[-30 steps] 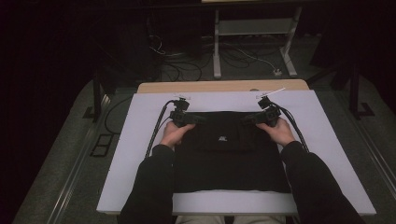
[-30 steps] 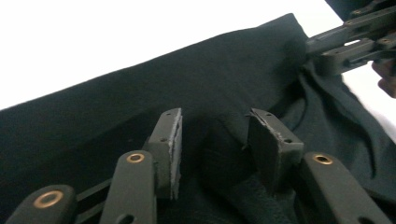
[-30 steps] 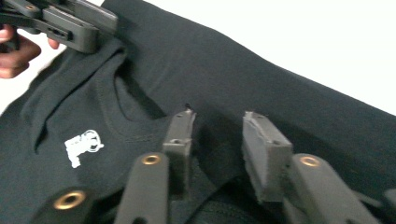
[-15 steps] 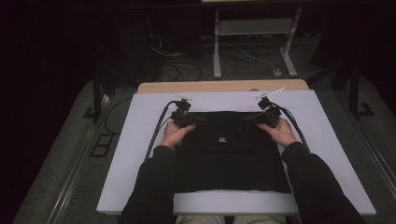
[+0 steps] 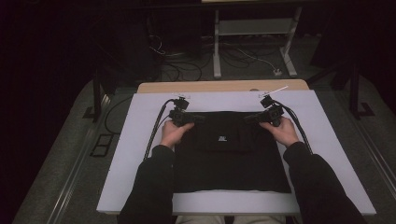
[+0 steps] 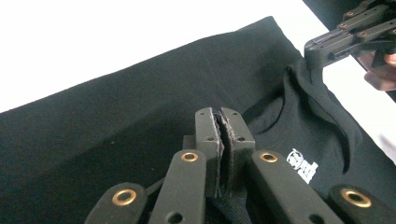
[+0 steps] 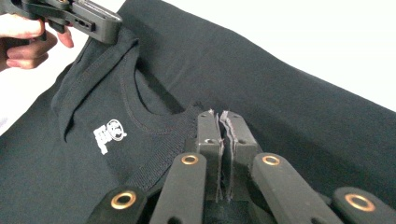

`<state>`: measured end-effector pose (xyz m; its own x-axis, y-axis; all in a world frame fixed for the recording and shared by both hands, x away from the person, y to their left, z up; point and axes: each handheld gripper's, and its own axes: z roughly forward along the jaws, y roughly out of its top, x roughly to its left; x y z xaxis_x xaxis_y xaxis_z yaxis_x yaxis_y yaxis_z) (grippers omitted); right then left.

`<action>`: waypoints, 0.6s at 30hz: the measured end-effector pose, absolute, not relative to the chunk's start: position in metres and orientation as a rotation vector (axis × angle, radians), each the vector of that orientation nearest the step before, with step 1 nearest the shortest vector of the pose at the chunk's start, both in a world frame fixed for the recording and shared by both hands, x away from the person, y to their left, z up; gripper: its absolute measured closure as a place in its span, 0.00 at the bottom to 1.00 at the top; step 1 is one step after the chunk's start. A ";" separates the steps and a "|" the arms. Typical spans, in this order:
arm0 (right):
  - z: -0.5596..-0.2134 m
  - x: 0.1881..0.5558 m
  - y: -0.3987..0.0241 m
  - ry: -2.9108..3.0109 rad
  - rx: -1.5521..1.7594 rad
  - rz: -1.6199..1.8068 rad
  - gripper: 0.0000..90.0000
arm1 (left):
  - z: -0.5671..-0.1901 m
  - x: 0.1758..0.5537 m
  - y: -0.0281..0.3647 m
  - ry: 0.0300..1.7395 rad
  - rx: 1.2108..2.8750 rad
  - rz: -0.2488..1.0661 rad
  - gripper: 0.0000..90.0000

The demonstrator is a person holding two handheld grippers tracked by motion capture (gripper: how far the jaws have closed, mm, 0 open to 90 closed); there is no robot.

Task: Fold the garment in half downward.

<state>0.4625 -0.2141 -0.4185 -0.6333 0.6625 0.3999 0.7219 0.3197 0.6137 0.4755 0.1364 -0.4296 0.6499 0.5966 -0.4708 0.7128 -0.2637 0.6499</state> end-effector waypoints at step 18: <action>-0.389 0.448 -0.222 -2.516 -1.260 -1.288 0.95 | -0.403 0.461 0.136 0.974 1.952 -0.117 0.95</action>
